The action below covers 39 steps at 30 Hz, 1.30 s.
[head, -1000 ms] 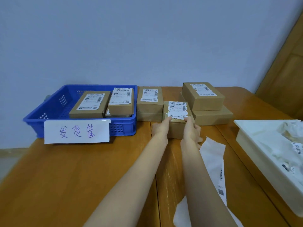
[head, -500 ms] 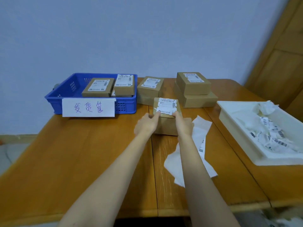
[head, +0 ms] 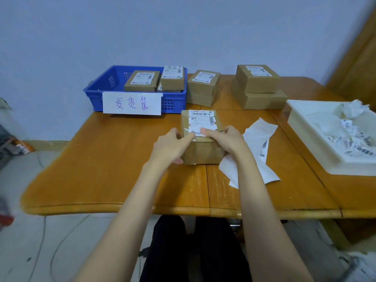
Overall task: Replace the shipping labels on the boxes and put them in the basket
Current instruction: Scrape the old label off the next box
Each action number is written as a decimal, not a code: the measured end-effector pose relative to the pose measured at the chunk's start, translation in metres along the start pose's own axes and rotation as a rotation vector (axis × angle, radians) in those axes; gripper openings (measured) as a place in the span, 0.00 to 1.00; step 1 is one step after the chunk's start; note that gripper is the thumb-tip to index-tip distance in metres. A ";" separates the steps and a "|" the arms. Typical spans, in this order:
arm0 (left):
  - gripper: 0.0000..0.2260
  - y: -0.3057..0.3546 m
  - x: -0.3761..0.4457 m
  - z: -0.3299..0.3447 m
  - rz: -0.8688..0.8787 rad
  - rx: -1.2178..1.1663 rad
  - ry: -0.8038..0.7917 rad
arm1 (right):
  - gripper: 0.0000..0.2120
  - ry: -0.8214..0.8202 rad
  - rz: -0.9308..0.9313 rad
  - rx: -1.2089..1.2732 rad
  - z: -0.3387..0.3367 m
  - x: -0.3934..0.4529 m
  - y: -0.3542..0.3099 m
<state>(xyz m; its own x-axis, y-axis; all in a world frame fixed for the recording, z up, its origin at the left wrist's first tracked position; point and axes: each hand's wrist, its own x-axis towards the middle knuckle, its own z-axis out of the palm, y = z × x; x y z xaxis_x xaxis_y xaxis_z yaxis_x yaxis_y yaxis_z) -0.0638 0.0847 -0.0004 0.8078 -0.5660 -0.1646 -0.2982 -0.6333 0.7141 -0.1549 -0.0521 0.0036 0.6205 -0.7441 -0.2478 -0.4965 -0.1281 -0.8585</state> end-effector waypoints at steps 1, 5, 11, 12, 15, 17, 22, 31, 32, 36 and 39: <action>0.20 -0.003 -0.006 -0.003 -0.004 -0.025 -0.005 | 0.36 0.000 -0.018 0.007 0.002 -0.006 0.001; 0.20 -0.017 -0.025 -0.012 -0.037 -0.085 -0.030 | 0.36 -0.012 -0.060 -0.015 0.010 -0.022 0.006; 0.20 -0.024 -0.036 -0.018 -0.058 -0.101 -0.115 | 0.45 -0.043 -0.046 -0.124 0.017 -0.027 0.009; 0.20 -0.025 -0.035 -0.020 -0.067 -0.095 -0.148 | 0.47 -0.055 -0.038 -0.129 0.016 -0.027 0.009; 0.38 -0.028 -0.031 -0.032 -0.125 -0.039 -0.318 | 0.53 -0.122 -0.041 -0.116 0.014 -0.027 0.008; 0.50 -0.029 -0.025 -0.039 -0.124 -0.020 -0.268 | 0.51 -0.083 -0.121 -0.111 0.013 -0.028 0.004; 0.23 -0.022 0.007 -0.028 0.007 -0.467 0.142 | 0.19 0.185 -0.465 -0.225 0.016 -0.005 -0.019; 0.11 -0.023 0.043 0.008 0.046 -0.746 0.098 | 0.14 -0.051 -0.537 -0.566 0.043 0.028 -0.046; 0.10 -0.025 0.044 0.008 0.064 -0.768 0.098 | 0.14 -0.051 -0.541 -0.578 0.043 0.029 -0.046; 0.08 -0.030 0.048 0.009 0.118 -0.769 0.128 | 0.11 -0.054 -0.537 -0.574 0.042 0.031 -0.045; 0.09 -0.034 0.052 0.013 0.160 -0.773 0.157 | 0.10 -0.032 -0.553 -0.540 0.041 0.032 -0.041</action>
<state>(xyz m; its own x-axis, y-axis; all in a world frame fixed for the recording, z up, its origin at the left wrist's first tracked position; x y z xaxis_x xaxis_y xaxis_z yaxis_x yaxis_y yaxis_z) -0.0185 0.0701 -0.0418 0.8642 -0.5019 0.0359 -0.0262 0.0262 0.9993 -0.0896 -0.0435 0.0124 0.8777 -0.4603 0.1334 -0.3314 -0.7840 -0.5249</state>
